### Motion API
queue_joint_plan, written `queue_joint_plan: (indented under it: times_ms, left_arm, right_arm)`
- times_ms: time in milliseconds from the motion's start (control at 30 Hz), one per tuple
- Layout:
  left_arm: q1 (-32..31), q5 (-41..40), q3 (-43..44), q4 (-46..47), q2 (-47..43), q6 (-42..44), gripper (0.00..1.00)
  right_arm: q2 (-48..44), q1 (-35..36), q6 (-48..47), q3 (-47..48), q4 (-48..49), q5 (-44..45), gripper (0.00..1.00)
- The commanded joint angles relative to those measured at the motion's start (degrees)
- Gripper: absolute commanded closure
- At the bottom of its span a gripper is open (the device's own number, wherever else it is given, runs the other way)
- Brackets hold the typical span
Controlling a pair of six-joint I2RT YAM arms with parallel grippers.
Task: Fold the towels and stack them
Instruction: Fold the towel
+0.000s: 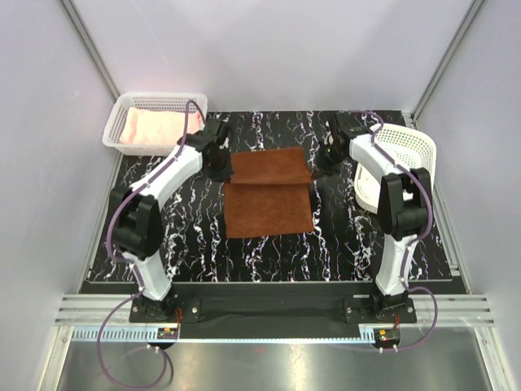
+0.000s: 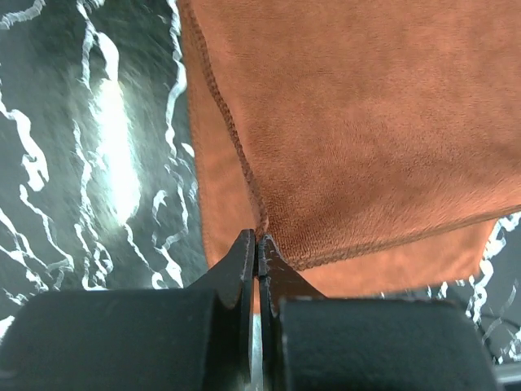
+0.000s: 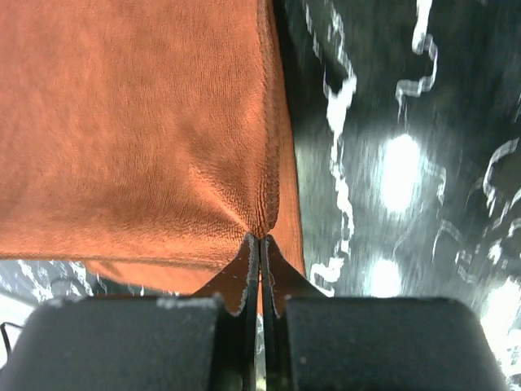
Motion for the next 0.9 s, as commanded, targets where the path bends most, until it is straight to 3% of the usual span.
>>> queue_joint_plan:
  times_ms: [0,333,567,667,867]
  left_arm:
    - [-2.45,1.31,-4.47,2.09,-5.12,-1.92,1.00]
    - [-7.02,-2.56,-19.51,5.60,-12.33,-4.38,1.00]
    - [-7.82,-2.82,-22.33,6.66,-12.95,-5.26,1.00]
    - [-7.91,-4.05,-20.85,5.18,-13.83,-5.53,1.00]
    - [-7.91,-10.99,-3.72,-6.07,-12.07,-3.34,1.00]
  right_arm:
    - [-8.10,0.54,0.76,-5.58,2.74,-2.54,1.00]
    - [-16.29,1.16,2.78,-23.77,9.50,-3.95,1.00]
    - [-17.26,1.42,4.80,-29.06,14.17,-6.24,1.00]
    - [-17.17,1.42,4.80,-27.32,13.30,-6.24,1.00]
    - [-17.44,1.51,3.92,-14.75,4.51,-3.61,1.00]
